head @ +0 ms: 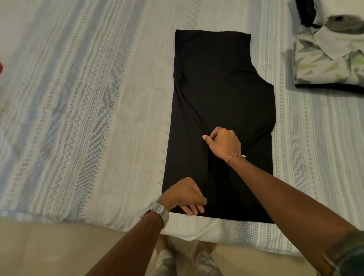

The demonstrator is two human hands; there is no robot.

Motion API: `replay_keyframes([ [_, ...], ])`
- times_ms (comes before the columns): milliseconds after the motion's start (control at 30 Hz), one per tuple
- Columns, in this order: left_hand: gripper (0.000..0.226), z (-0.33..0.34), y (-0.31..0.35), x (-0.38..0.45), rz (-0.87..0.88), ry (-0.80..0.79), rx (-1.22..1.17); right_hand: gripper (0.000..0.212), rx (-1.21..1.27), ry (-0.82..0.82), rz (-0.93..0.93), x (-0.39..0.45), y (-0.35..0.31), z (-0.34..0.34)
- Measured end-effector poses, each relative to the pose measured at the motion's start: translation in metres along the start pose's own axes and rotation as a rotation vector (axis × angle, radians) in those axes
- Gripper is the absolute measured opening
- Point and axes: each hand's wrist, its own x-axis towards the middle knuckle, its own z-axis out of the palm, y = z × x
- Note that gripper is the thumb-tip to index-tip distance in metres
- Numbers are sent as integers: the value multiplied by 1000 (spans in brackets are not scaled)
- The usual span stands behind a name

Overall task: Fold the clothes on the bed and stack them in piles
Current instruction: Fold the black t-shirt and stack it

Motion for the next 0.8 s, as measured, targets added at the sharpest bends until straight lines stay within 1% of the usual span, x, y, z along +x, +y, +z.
replay_keyframes([
  [100, 23, -7, -6, -6, -50, -138, 15, 27, 1, 3, -14, -3, 1, 2],
  [267, 25, -23, -6, -12, -96, -270, -17, 23, -24, 20, -27, -4, 4, 1],
  [333, 25, -33, -3, -13, -81, -273, -38, 22, -14, 26, -34, -2, 4, -1],
  [400, 24, -46, 4, -12, -31, -181, -61, 22, 6, 46, -39, 2, 1, -6],
  [533, 24, -75, 22, -8, 73, 108, -178, 23, 30, 58, -51, 6, -7, -14],
  [633, 22, -108, 44, 3, 153, 350, -253, 27, 12, 89, -87, 25, -18, -20],
  [800, 17, -172, 77, 31, 250, 657, -288, 32, 0, 176, -175, 72, -55, -22],
])
